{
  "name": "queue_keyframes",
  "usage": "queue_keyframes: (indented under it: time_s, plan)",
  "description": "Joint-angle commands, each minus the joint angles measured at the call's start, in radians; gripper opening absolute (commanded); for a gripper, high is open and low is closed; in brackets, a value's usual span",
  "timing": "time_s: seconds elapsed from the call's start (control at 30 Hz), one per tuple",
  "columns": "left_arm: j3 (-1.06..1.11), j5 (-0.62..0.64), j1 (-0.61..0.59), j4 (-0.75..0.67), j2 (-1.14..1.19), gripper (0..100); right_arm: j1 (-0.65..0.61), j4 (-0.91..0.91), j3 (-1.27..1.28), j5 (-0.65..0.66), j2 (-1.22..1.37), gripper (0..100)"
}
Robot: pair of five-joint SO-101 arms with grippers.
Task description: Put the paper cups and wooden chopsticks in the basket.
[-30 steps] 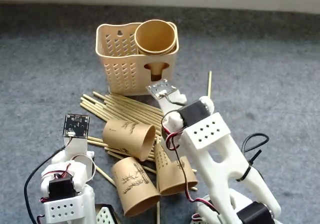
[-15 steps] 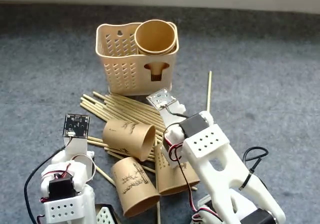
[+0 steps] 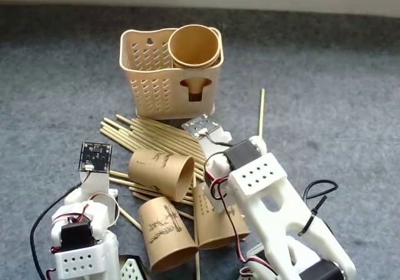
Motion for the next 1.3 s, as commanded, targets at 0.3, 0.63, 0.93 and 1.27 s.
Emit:
queue_keyframes:
  time_s: [0.3, 0.63, 0.93, 1.27]
  plan:
    - [0.019, -0.002, -0.007, 0.005, -0.004, 5, 0.211, 0.010, -0.082, 0.114, -0.087, 20.8]
    - [0.019, -0.002, -0.007, 0.005, -0.004, 5, 0.291, -0.163, -0.074, 0.110, -0.085, 20.8]
    - [0.019, -0.002, -0.007, 0.005, -0.004, 5, 0.338, -0.292, -0.036, 0.091, -0.036, 20.8]
    - [0.019, -0.002, -0.007, 0.005, -0.004, 5, 0.383, -0.332, -0.088, 0.034, 0.136, 20.8]
